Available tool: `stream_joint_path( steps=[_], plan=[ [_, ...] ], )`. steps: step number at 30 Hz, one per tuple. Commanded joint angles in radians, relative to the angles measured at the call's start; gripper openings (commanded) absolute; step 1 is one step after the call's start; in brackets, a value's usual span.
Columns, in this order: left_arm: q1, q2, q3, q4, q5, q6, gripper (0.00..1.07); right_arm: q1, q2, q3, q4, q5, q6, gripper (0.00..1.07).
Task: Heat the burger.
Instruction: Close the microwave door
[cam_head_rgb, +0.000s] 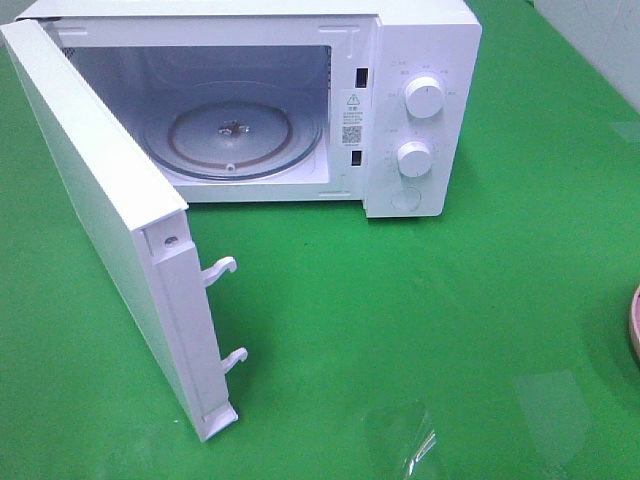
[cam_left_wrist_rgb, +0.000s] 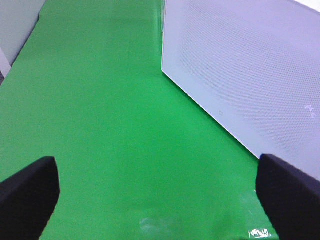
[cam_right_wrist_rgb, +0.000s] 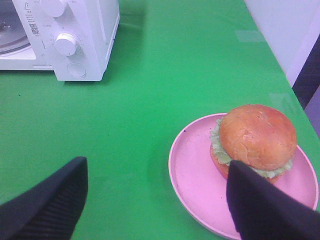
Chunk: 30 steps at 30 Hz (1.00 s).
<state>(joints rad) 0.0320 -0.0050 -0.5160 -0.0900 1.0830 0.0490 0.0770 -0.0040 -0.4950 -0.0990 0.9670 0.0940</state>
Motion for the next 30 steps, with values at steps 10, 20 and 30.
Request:
stream_joint_path(
  steps=[10, 20, 30],
  plan=[
    [0.003, -0.005, 0.0, -0.003, -0.011, -0.006, 1.0, -0.006, -0.027, 0.004, 0.004, -0.006, -0.009, 0.73],
    [0.003, -0.005, 0.0, -0.003, -0.011, -0.006, 1.0, -0.006, -0.027, 0.004, 0.004, -0.006, -0.009, 0.73],
    [0.003, -0.005, 0.0, -0.003, -0.011, -0.006, 1.0, -0.006, -0.027, 0.004, 0.004, -0.006, -0.009, 0.73]
  ],
)
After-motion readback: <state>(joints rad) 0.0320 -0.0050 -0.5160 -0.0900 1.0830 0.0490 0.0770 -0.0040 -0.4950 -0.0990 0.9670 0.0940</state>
